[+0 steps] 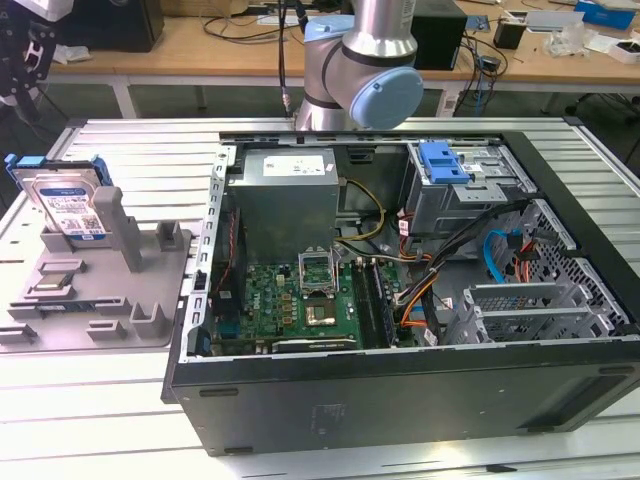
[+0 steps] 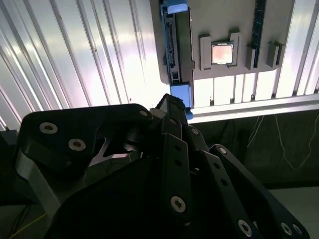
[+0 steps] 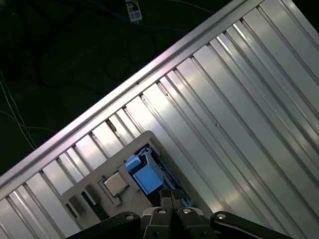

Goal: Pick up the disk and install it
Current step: 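Pick up the disk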

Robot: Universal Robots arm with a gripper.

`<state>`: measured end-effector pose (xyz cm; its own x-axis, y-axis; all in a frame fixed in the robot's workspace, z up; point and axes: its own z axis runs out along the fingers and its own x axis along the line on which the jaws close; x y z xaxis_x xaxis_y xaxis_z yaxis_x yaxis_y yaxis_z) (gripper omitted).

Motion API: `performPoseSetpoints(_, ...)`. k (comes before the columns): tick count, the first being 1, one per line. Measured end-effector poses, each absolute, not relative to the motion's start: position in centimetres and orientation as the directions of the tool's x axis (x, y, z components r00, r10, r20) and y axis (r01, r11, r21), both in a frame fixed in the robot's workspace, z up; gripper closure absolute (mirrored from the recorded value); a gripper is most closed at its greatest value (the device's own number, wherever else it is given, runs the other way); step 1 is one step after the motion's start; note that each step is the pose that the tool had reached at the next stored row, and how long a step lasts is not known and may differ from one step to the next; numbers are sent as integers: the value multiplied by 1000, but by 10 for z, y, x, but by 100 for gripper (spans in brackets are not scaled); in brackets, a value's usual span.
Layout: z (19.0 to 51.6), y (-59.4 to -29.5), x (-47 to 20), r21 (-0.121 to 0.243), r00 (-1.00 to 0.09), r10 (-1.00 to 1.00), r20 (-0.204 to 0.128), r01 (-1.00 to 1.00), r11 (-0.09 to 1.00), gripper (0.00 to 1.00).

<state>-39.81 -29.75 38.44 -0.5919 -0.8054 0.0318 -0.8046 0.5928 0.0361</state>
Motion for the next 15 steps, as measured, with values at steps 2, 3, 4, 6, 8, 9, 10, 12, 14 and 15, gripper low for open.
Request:
performPoseSetpoints(2,384,-298,-399,35,-573,-819,33,-818,574,89)
performPoseSetpoints(3,384,-298,-399,35,-567,-823,33,-822,568,89)
performPoseSetpoints(4,384,-298,-399,35,-565,-825,33,-824,566,89)
performPoseSetpoints(6,384,-298,-399,35,-565,-825,33,-824,565,89)
performPoseSetpoints(8,384,-298,-399,35,-564,-825,33,-825,565,89)
performPoseSetpoints(9,384,-298,-399,35,-559,-828,33,-828,560,89)
performPoseSetpoints(10,384,-298,-399,35,-543,-839,33,-839,543,89)
performPoseSetpoints(12,384,-298,-399,35,-513,-858,33,-857,514,89)
performPoseSetpoints(14,384,-298,-399,35,-462,-886,33,-886,463,89)
performPoseSetpoints(15,384,-298,-399,35,-434,-900,33,-900,435,89)
